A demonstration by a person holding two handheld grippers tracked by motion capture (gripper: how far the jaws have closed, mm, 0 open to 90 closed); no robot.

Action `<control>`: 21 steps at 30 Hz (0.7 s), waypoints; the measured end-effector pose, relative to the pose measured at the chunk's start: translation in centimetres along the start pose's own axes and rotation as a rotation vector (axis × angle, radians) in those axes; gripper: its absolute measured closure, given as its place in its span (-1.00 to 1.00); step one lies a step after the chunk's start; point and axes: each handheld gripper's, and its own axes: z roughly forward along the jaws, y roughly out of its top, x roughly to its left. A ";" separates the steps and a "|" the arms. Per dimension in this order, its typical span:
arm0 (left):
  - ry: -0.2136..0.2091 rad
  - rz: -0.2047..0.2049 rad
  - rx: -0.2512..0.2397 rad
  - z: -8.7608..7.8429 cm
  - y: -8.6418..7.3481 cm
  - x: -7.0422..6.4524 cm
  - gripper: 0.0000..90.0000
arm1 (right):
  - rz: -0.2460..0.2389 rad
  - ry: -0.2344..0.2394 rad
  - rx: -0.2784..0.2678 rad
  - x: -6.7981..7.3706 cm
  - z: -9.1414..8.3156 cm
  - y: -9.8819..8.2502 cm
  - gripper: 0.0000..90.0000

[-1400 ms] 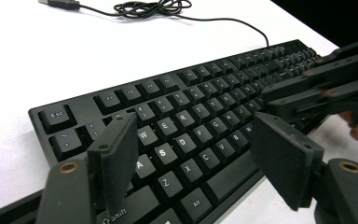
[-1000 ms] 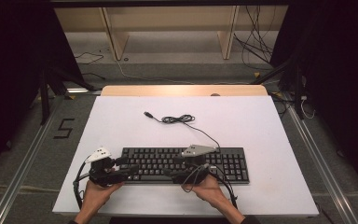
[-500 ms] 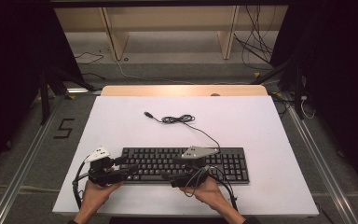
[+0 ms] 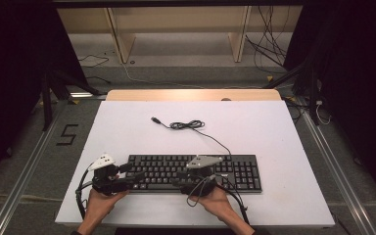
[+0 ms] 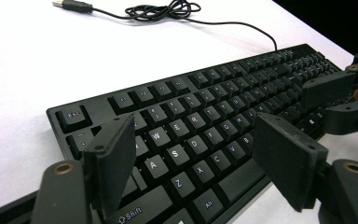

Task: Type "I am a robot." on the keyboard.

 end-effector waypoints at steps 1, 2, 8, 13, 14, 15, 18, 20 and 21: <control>0.000 0.000 0.000 0.0 0.0 0.0 -0.34 | -0.002 -0.002 0.001 0.0 0.0 0.0 0.48; 0.001 0.000 -0.001 0.0 0.0 0.0 -0.35 | -0.003 -0.005 0.004 0.0 0.1 -0.1 0.54; 0.003 -0.002 -0.005 -0.1 0.0 0.0 -0.36 | -0.026 -0.024 0.045 0.2 0.9 -0.4 0.81; 0.004 -0.004 -0.008 -0.1 0.0 0.0 -0.36 | -0.053 -0.037 0.079 0.3 1.5 -0.7 0.98; 0.003 -0.006 -0.008 -0.1 0.0 0.0 -0.36 | -0.055 -0.039 0.085 0.3 1.6 -0.8 0.99; 0.001 -0.005 -0.008 -0.1 0.0 0.1 -0.35 | -0.057 -0.041 0.089 0.3 1.7 -0.8 1.00; 0.003 -0.004 -0.007 -0.1 0.0 0.1 -0.35 | -0.057 -0.043 0.101 0.3 1.9 -0.9 1.00; 0.002 -0.006 -0.008 -0.1 0.0 0.0 -0.35 | -0.060 -0.045 0.106 0.3 2.0 -1.0 1.00; 0.002 -0.006 -0.008 -0.1 0.0 0.0 -0.35 | -0.061 -0.044 0.108 0.3 2.0 -1.0 1.00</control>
